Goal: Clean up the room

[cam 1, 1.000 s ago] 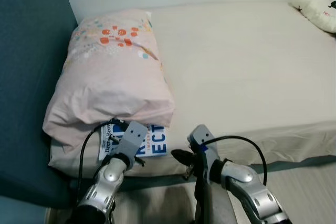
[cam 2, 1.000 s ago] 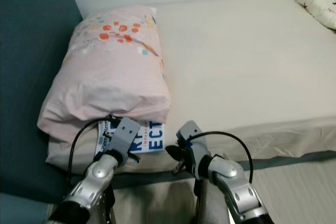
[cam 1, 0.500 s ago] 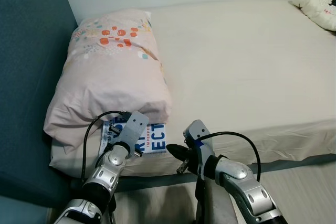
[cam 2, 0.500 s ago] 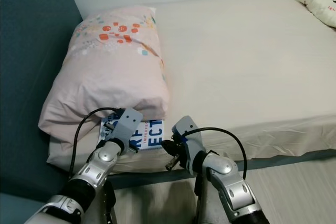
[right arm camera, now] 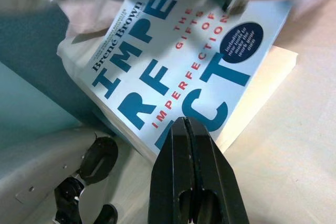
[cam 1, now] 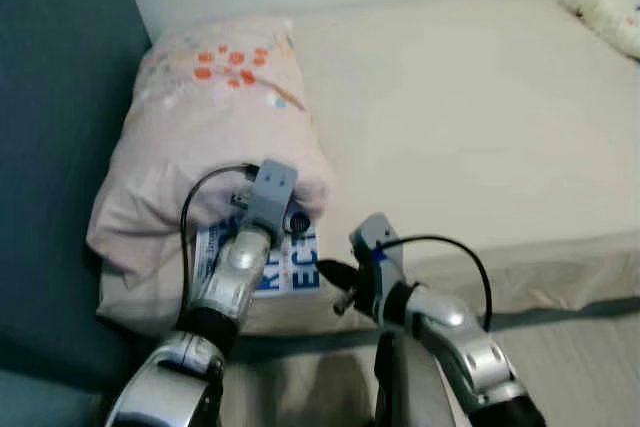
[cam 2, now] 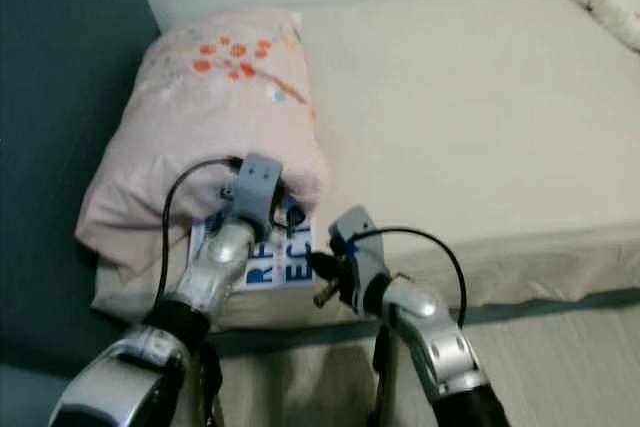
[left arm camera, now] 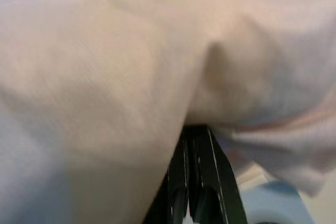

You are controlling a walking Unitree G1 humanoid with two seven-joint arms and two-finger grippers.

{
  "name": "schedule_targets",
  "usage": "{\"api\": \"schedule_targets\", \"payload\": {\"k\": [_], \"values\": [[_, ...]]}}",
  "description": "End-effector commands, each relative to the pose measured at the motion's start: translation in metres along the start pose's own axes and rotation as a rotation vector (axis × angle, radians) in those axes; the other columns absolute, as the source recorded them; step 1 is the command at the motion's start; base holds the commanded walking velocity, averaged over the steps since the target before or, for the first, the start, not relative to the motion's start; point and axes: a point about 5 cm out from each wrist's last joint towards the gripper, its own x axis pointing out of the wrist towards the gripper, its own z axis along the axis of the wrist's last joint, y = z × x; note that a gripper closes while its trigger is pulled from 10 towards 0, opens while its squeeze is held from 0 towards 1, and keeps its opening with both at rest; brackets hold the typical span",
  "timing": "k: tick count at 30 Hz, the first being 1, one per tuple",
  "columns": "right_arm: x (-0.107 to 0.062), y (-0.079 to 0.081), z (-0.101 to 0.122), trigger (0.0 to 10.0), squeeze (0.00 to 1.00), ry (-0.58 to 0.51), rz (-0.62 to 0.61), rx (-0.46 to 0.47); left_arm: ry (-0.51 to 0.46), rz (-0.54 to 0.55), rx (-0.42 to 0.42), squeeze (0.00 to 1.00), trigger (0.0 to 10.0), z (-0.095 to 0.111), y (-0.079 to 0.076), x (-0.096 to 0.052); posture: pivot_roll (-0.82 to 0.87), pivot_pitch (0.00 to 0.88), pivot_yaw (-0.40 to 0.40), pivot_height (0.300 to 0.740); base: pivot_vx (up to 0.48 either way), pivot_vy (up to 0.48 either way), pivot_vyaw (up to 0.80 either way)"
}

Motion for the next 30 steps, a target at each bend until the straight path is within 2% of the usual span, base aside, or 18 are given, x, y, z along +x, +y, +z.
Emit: {"api": "schedule_targets", "payload": {"k": [1,6,8,9,10,13,15,16,18,19,22,23,24,25,26,27,28,30], "values": [[0.000,0.002,-0.006,10.0,0.00,0.015,0.001,0.008,0.068,0.016,0.010,0.00,9.6,-0.016,0.002,-0.003,0.02,0.279,0.005,0.525,0.000,0.000,0.00],[0.005,0.002,-0.007,10.0,0.00,0.012,-0.007,-0.001,0.049,0.023,0.075,0.00,8.5,0.007,0.005,0.011,0.00,0.267,0.030,0.525,0.000,0.000,0.00],[0.010,0.001,-0.002,10.0,0.00,-0.005,-0.023,-0.009,0.005,0.071,0.142,0.00,8.2,0.036,0.017,0.023,-0.02,0.267,0.050,0.525,0.000,0.000,0.00],[0.010,0.001,-0.002,10.0,0.00,-0.005,-0.023,-0.009,0.005,0.071,0.142,0.00,8.2,0.036,0.017,0.023,-0.02,0.267,0.050,0.525,0.000,0.000,0.00],[0.013,-0.001,0.003,10.0,0.00,-0.023,-0.035,-0.013,-0.047,0.138,0.204,0.00,8.0,0.064,0.033,0.030,-0.02,0.266,0.059,0.525,0.000,0.000,0.00],[0.013,-0.001,0.004,10.0,0.00,-0.027,-0.037,-0.015,-0.066,0.162,0.225,0.00,7.8,0.073,0.040,0.032,-0.02,0.266,0.059,0.525,0.000,0.000,0.00],[0.014,-0.001,0.004,10.0,0.00,-0.031,-0.040,-0.014,-0.087,0.179,0.272,0.00,9.0,0.079,0.053,0.031,-0.02,0.263,0.067,0.525,0.000,0.000,0.00],[0.014,-0.001,0.004,10.0,0.00,-0.031,-0.040,-0.014,-0.087,0.179,0.272,0.00,9.0,0.079,0.053,0.031,-0.02,0.263,0.067,0.525,0.000,0.000,0.00],[0.014,-0.001,0.003,10.0,0.00,-0.032,-0.039,-0.012,-0.079,0.160,0.279,0.00,9.1,0.072,0.057,0.029,-0.01,0.264,0.063,0.525,0.000,0.000,0.00],[0.014,-0.001,0.003,10.0,0.00,-0.033,-0.039,-0.011,-0.071,0.145,0.282,0.00,9.7,0.067,0.059,0.028,-0.01,0.266,0.059,0.525,0.000,0.000,0.00],[0.013,0.000,0.001,10.0,0.00,-0.029,-0.035,-0.008,-0.045,0.103,0.274,0.00,9.6,0.050,0.059,0.023,0.00,0.270,0.041,0.525,0.000,0.000,0.00],[0.013,0.001,-0.001,10.0,0.00,-0.024,-0.029,-0.006,-0.002,0.032,0.255,0.00,9.1,0.025,0.058,0.015,0.00,0.270,0.034,0.525,0.000,0.000,0.00],[0.013,0.001,-0.001,10.0,0.00,-0.024,-0.029,-0.006,-0.002,0.032,0.255,0.00,9.1,0.025,0.058,0.015,0.00,0.270,0.034,0.525,0.000,0.000,0.00],[0.013,0.003,-0.003,10.0,0.00,-0.020,-0.024,-0.005,0.028,-0.012,0.242,0.00,9.9,0.007,0.057,0.007,0.01,0.268,0.026,0.525,0.000,0.000,0.00],[0.013,0.003,-0.003,10.0,0.00,-0.020,-0.024,-0.005,0.028,-0.012,0.242,0.00,9.9,0.007,0.057,0.007,0.01,0.268,0.026,0.525,0.000,0.000,0.00],[0.014,0.005,-0.004,10.0,0.00,-0.015,-0.012,-0.005,0.078,-0.060,0.251,0.00,10.0,-0.016,0.058,-0.004,0.01,0.269,0.015,0.525,0.000,0.000,0.00],[0.014,0.005,-0.004,10.0,0.00,-0.015,-0.012,-0.005,0.078,-0.060,0.251,0.00,10.0,-0.016,0.058,-0.004,0.01,0.269,0.015,0.525,0.000,0.000,0.00],[0.017,0.012,-0.005,10.0,0.00,-0.015,0.013,0.001,0.185,-0.102,0.300,0.00,10.0,-0.054,0.067,-0.025,0.01,0.265,0.008,0.525,0.000,0.000,0.00]]}}
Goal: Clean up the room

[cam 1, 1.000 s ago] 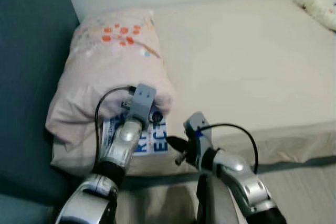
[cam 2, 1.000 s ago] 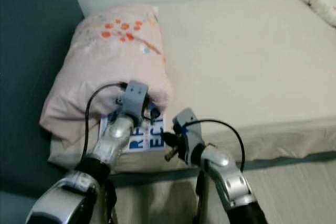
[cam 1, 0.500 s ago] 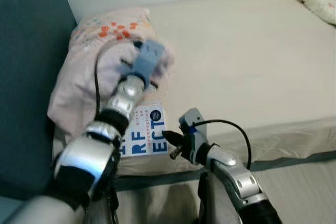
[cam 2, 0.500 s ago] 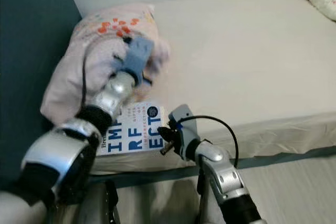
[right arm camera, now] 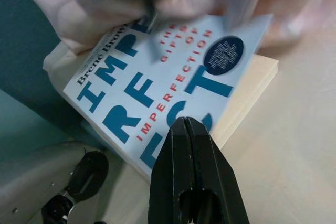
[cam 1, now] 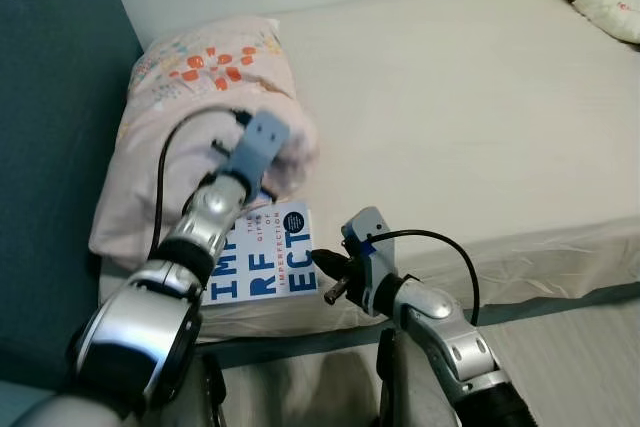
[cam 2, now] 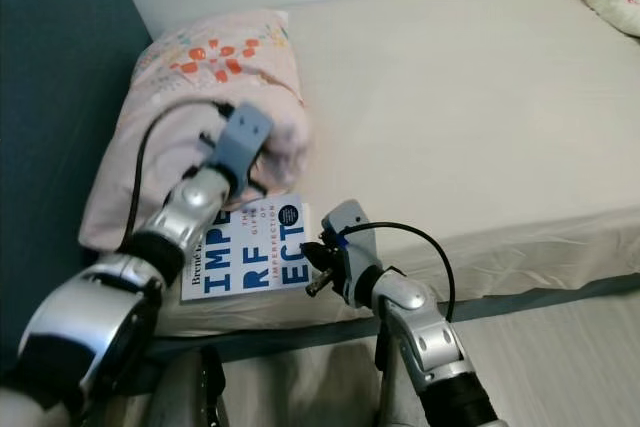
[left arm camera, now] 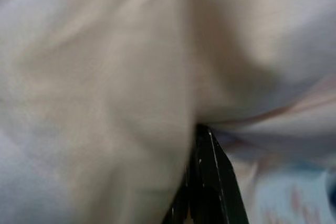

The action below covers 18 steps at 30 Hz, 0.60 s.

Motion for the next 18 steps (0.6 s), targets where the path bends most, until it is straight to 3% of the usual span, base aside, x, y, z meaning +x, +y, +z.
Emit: {"api": "schedule_targets", "payload": {"k": [1,3,4,8,10,12,17,18], "values": [[0.002,0.008,-0.007,10.0,0.00,0.011,0.034,0.015,0.086,-0.015,0.032,0.00,10.0,-0.028,0.006,-0.013,0.01,0.265,0.008,0.525,0.000,0.000,0.00],[0.003,0.012,-0.007,10.0,0.00,0.009,0.046,0.017,0.134,-0.060,0.037,0.00,10.0,-0.047,0.004,-0.023,0.01,0.261,0.006,0.525,0.000,0.000,0.00],[0.003,0.012,-0.007,10.0,0.00,0.009,0.046,0.017,0.134,-0.060,0.037,0.00,10.0,-0.047,0.004,-0.023,0.01,0.261,0.006,0.525,0.000,0.000,0.00],[0.003,0.012,-0.009,10.0,0.00,0.011,0.048,0.020,0.093,-0.214,-0.081,0.00,10.0,-0.061,-0.006,-0.040,0.02,0.254,-0.002,0.525,0.000,0.000,0.00],[0.002,0.011,-0.009,10.0,0.00,0.013,0.048,0.020,0.073,-0.232,-0.102,0.00,10.0,-0.063,-0.006,-0.043,0.02,0.254,-0.002,0.525,0.000,0.000,0.00],[0.002,0.009,-0.009,10.0,0.00,0.011,0.038,0.021,0.044,-0.134,-0.162,0.00,10.0,-0.068,0.009,-0.055,0.02,0.247,0.000,0.525,0.000,0.000,0.00],[0.002,0.006,-0.007,10.0,0.00,0.001,0.019,0.030,0.053,-0.074,-0.194,0.00,10.0,-0.076,0.017,-0.067,0.02,0.242,-0.003,0.525,0.000,0.000,0.00],[0.002,0.005,-0.006,10.0,0.00,-0.005,0.012,0.038,0.100,-0.062,-0.199,0.00,10.0,-0.090,0.016,-0.080,0.03,0.238,-0.006,0.525,0.000,0.000,0.00]]}}
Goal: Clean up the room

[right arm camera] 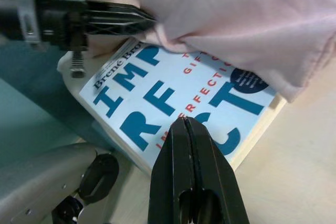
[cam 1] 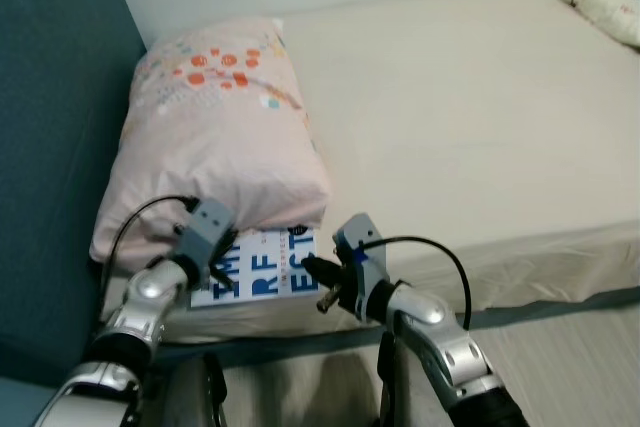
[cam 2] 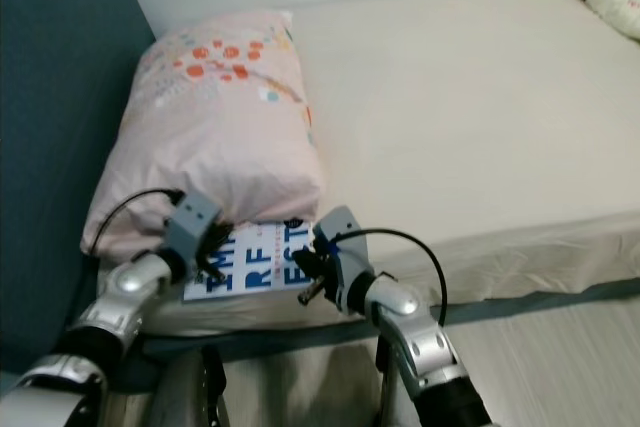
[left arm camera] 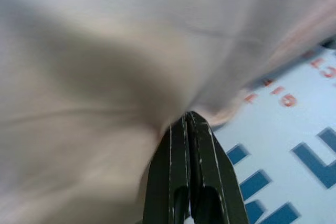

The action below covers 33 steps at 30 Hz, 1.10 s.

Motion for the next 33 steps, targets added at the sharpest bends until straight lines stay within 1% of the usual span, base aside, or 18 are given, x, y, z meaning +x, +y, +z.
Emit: {"api": "schedule_targets", "payload": {"k": [1,3,4,5,9,12,13,15,16,17,18,19,20,22,26,30,32,33], "values": [[-0.001,-0.001,-0.006,10.0,0.00,0.003,-0.011,0.030,0.088,0.008,-0.023,0.00,10.0,-0.023,-0.001,-0.014,0.03,0.238,-0.006,0.525,0.000,0.000,0.00],[-0.001,-0.002,-0.007,10.0,0.00,0.004,-0.012,0.033,0.131,0.006,-0.010,0.00,10.0,-0.034,-0.004,-0.021,0.03,0.237,-0.014,0.525,0.000,0.000,0.00],[0.000,-0.001,-0.007,10.0,0.00,0.008,-0.006,0.035,0.233,-0.007,0.028,0.00,10.0,-0.052,-0.012,-0.030,0.03,0.238,-0.017,0.525,0.000,0.000,0.00],[0.000,-0.001,-0.007,10.0,0.00,0.008,-0.006,0.035,0.233,-0.007,0.028,0.00,10.0,-0.052,-0.012,-0.030,0.03,0.238,-0.017,0.525,0.000,0.000,0.00],[0.002,-0.001,-0.006,10.0,0.00,0.007,0.005,0.032,0.420,-0.011,0.046,0.00,10.0,-0.078,-0.020,-0.041,0.03,0.235,-0.017,0.525,0.000,0.000,0.00],[0.002,-0.001,-0.004,10.0,0.00,0.000,-0.002,0.038,0.463,0.107,-0.149,0.00,10.0,-0.086,-0.014,-0.047,0.02,0.234,-0.010,0.525,0.000,0.000,0.00],[0.002,-0.001,-0.004,10.0,0.00,0.000,-0.002,0.038,0.463,0.107,-0.149,0.00,10.0,-0.086,-0.014,-0.047,0.02,0.234,-0.010,0.525,0.000,0.000,0.00],[0.001,-0.001,-0.005,10.0,0.00,0.000,-0.006,0.046,0.421,0.176,-0.457,0.00,10.0,-0.088,-0.009,-0.050,0.02,0.234,-0.007,0.525,0.000,0.000,0.00],[0.001,-0.001,-0.005,10.0,0.00,0.000,-0.006,0.046,0.421,0.176,-0.457,0.00,10.0,-0.088,-0.009,-0.050,0.02,0.234,-0.007,0.525,0.000,0.000,0.00],[0.000,-0.001,-0.006,10.0,0.00,0.000,-0.007,0.049,0.397,0.190,-0.550,0.00,10.0,-0.088,-0.007,-0.052,0.02,0.234,-0.007,0.525,0.000,0.000,0.00],[-0.003,-0.002,-0.008,10.0,0.00,0.004,-0.013,0.070,0.371,0.148,-0.804,0.00,10.0,-0.090,-0.002,-0.065,0.02,0.233,-0.003,0.525,0.000,0.000,0.00],[-0.003,-0.002,-0.008,10.0,0.00,0.004,-0.013,0.070,0.371,0.148,-0.804,0.00,10.0,-0.090,-0.002,-0.065,0.02,0.233,-0.003,0.525,0.000,0.000,0.00],[-0.005,-0.002,-0.010,10.0,0.00,0.008,-0.014,0.076,0.359,0.109,-0.887,0.00,10.0,-0.090,-0.002,-0.073,0.02,0.233,-0.003,0.525,0.000,0.000,0.00],[-0.007,-0.002,-0.011,10.0,0.00,0.014,-0.013,0.079,0.363,0.084,-0.933,0.00,10.0,-0.092,-0.001,-0.082,0.02,0.230,-0.002,0.525,0.000,0.000,0.00],[-0.016,-0.001,-0.020,10.0,0.00,0.054,0.002,0.078,0.447,0.083,-0.869,0.00,10.0,-0.101,0.000,-0.117,0.03,0.226,-0.007,0.525,0.000,0.000,0.00],[-0.020,0.000,-0.025,10.0,0.00,0.069,0.007,0.083,0.423,0.126,-0.925,0.00,10.0,-0.099,0.003,-0.130,0.04,0.222,-0.013,0.525,0.000,0.000,0.00],[-0.024,0.001,-0.029,10.0,0.00,0.066,-0.007,0.121,0.343,0.230,-1.091,0.00,10.0,-0.099,0.005,-0.136,0.05,0.209,-0.021,0.525,0.000,0.000,0.00],[-0.024,0.001,-0.029,10.0,0.00,0.066,-0.007,0.121,0.343,0.230,-1.091,0.00,10.0,-0.099,0.005,-0.136,0.05,0.209,-0.021,0.525,0.000,0.000,0.00]]}}
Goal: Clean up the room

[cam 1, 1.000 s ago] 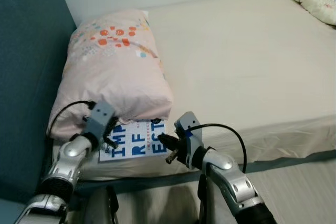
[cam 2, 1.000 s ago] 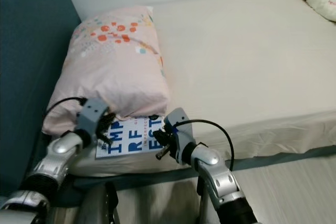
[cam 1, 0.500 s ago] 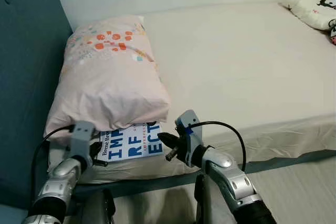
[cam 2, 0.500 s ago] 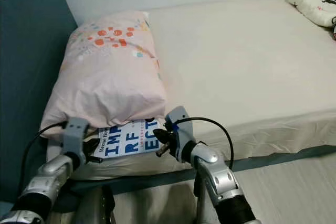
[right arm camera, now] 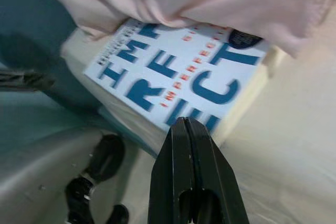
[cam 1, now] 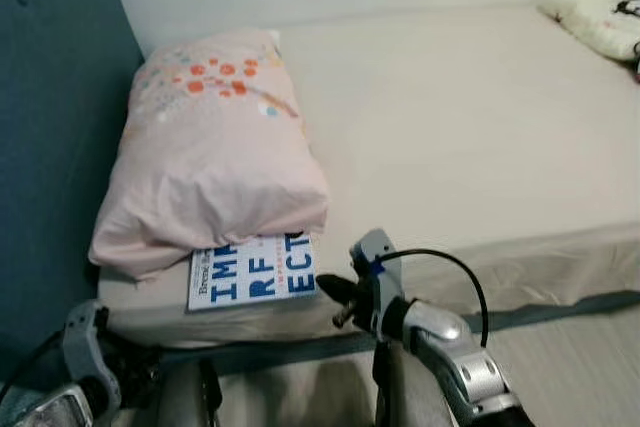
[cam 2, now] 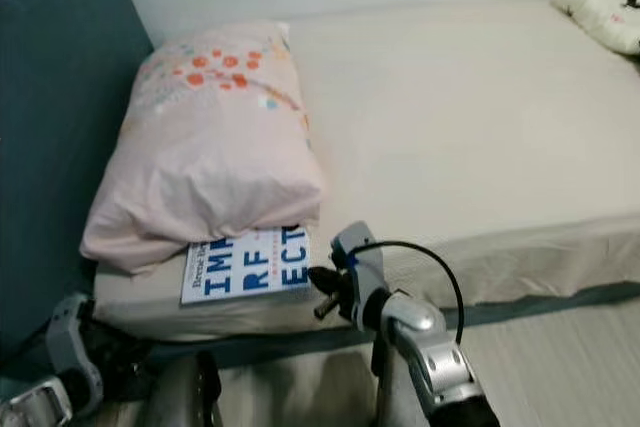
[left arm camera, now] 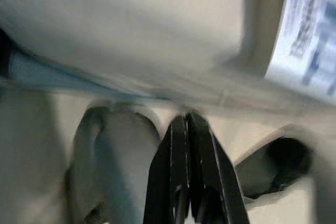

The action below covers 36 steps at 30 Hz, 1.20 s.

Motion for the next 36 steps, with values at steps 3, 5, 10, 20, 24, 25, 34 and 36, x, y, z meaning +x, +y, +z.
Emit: {"api": "schedule_targets", "payload": {"k": [3,5,10,20,24,25,34,36], "values": [[-0.007,0.009,-0.019,10.0,0.00,0.048,-0.004,-0.021,-0.075,0.011,-0.174,1.00,10.0,-0.016,-0.005,-0.006,0.05,0.192,-0.020,0.525,0.000,0.000,0.00],[-0.010,0.017,-0.029,10.0,0.00,0.096,0.017,-0.166,-0.135,-0.009,-0.204,1.00,10.0,-0.019,-0.017,-0.006,0.05,0.188,-0.018,0.525,0.000,0.000,0.00],[-0.013,0.032,-0.045,10.0,0.00,0.133,0.092,-0.331,-0.154,-0.035,-0.232,1.00,10.0,-0.026,-0.034,0.000,0.05,0.181,-0.018,0.525,0.000,0.000,0.00],[-0.019,0.028,-0.059,10.0,0.00,0.138,0.007,-0.657,-0.097,0.004,-0.170,1.00,10.0,-0.047,-0.056,0.013,0.05,0.184,-0.024,0.525,0.000,0.000,0.00],[-0.021,0.028,-0.063,10.0,0.00,0.128,-0.019,-0.573,0.013,0.045,-0.153,1.00,10.0,-0.064,-0.063,0.024,0.05,0.192,-0.023,0.525,0.000,0.000,0.00],[-0.021,0.028,-0.063,10.0,0.00,0.128,-0.019,-0.573,0.013,0.045,-0.153,1.00,10.0,-0.064,-0.063,0.024,0.05,0.192,-0.023,0.525,0.000,0.000,0.00],[-0.016,0.030,-0.058,10.0,0.00,0.064,-0.036,-0.474,0.007,0.126,-0.552,1.00,10.0,-0.069,-0.067,0.044,0.03,0.207,-0.029,0.525,0.000,0.000,0.00],[-0.015,0.030,-0.057,10.0,0.00,0.060,-0.036,-0.470,0.004,0.126,-0.606,1.00,10.0,-0.070,-0.068,0.046,0.03,0.207,-0.029,0.525,0.000,0.000,0.00]]}}
